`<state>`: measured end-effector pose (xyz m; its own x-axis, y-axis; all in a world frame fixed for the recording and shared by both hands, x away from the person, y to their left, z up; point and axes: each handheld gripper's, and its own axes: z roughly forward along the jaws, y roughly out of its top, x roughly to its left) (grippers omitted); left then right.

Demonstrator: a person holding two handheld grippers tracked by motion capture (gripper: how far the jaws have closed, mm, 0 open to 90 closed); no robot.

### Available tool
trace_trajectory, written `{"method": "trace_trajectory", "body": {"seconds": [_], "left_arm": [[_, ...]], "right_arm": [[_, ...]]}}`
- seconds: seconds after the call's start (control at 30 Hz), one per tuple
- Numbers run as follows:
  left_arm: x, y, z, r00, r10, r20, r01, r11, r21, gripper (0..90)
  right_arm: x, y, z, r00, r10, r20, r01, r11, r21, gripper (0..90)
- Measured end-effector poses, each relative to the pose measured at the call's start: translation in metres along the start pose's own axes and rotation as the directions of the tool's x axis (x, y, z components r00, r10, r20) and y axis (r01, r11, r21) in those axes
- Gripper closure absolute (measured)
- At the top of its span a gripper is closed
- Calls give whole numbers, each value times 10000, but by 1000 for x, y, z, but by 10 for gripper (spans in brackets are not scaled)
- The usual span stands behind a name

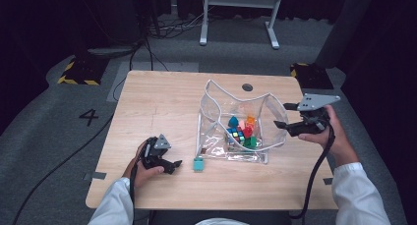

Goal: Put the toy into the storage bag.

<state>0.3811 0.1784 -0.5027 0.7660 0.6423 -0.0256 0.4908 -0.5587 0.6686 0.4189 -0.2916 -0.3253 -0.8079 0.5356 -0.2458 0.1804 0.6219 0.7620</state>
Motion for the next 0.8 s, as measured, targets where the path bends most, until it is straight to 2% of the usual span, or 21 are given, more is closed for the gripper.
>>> {"method": "trace_trajectory", "body": {"seconds": [0.1, 0.27, 0.33, 0.37, 0.4, 0.47, 0.63, 0.8], "left_arm": [[0, 0, 0, 10000, -15, 0, 15, 10000, -10, 87], [0, 0, 0, 10000, -11, 0, 11, 10000, -9, 87], [0, 0, 0, 10000, -10, 0, 10, 10000, -8, 87], [0, 0, 0, 10000, -3, -1, 3, 10000, -3, 87], [0, 0, 0, 10000, -16, 0, 16, 10000, -11, 87], [0, 0, 0, 10000, -13, 0, 13, 10000, -10, 87], [0, 0, 0, 10000, -13, -2, 13, 10000, -10, 87], [0, 0, 0, 10000, -9, -5, 9, 10000, -8, 87]], "right_arm": [[-4, -10, -8, 9990, 392, 205, -387, 9990, -232, 272], [-5, -27, -20, 9971, 596, 480, -578, 9975, -396, 272], [-4, -34, -24, 9949, 588, 819, -543, 9970, -560, 281], [-4, -38, -27, 9954, 499, 822, -438, 9962, -747, 280], [-2, -41, -29, 9947, 703, 744, -643, 9947, -796, 282], [-1, -48, -31, 9944, 724, 774, -656, 9941, -868, 282], [2, -65, -28, 9935, 902, 689, -852, 9937, -730, 281], [10, -84, -16, 9930, 1038, 571, -1017, 9941, -383, 281]]}}
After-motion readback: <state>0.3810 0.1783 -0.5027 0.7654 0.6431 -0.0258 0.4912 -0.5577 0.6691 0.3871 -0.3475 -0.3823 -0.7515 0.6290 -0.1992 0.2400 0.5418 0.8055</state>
